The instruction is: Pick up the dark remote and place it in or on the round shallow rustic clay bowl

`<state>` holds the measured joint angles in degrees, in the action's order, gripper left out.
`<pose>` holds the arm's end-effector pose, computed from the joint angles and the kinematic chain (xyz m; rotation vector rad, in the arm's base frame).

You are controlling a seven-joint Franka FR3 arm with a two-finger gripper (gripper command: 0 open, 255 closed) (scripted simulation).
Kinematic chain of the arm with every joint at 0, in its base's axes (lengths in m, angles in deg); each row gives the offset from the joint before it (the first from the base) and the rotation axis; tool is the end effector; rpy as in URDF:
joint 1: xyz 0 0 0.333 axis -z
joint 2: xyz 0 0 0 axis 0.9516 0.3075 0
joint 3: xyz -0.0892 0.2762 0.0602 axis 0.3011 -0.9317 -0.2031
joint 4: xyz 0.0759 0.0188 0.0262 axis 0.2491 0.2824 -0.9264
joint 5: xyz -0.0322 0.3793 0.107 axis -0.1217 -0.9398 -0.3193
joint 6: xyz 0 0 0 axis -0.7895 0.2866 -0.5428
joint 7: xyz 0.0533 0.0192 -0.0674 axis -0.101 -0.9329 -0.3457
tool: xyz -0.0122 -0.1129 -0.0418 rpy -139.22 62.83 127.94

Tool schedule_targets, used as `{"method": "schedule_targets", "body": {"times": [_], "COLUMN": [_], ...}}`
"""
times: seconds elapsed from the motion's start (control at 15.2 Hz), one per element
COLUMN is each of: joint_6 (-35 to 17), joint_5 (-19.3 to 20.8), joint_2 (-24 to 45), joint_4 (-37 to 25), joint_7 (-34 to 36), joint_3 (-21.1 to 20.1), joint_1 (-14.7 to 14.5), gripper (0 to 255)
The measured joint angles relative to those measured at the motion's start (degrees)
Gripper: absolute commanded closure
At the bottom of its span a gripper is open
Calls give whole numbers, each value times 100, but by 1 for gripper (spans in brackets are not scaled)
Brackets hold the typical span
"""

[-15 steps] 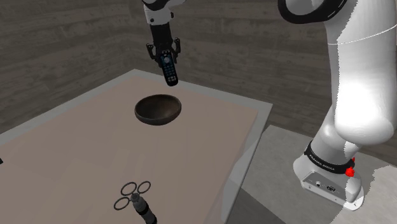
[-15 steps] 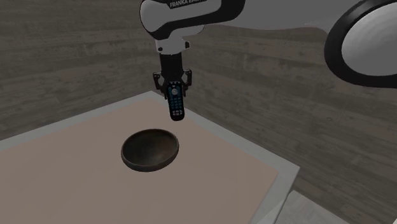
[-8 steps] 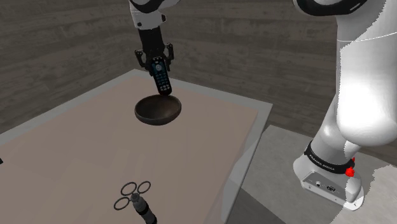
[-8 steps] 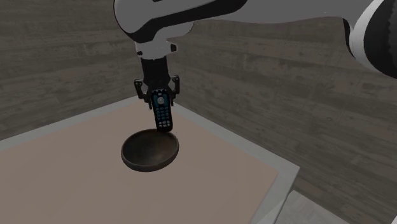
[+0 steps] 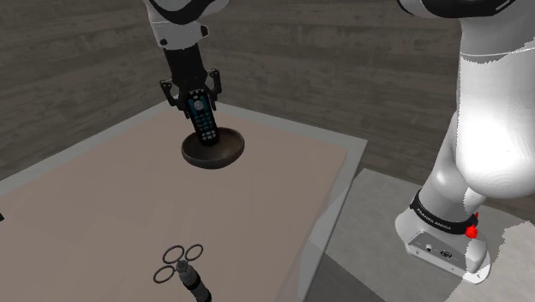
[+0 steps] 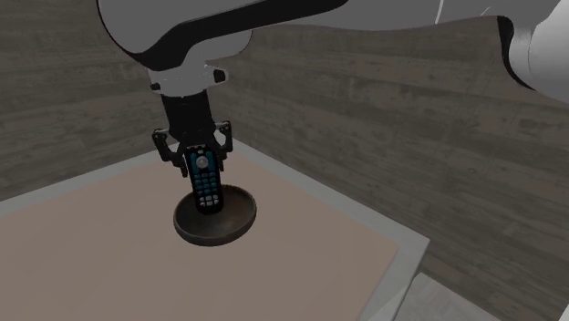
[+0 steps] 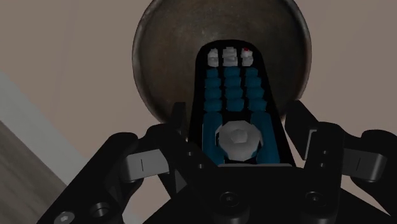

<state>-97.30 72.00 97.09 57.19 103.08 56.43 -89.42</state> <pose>0.5673 0.3205 0.4735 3.0901 -0.4637 -0.0300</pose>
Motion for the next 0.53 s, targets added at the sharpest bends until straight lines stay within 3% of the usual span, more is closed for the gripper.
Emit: {"method": "schedule_targets", "body": {"times": [0.53], "joint_6": [-572], "joint_5": [20], "joint_2": [36], "joint_4": [544], "joint_7": [76], "joint_3": [-3], "joint_1": [-15], "gripper": [255]}}
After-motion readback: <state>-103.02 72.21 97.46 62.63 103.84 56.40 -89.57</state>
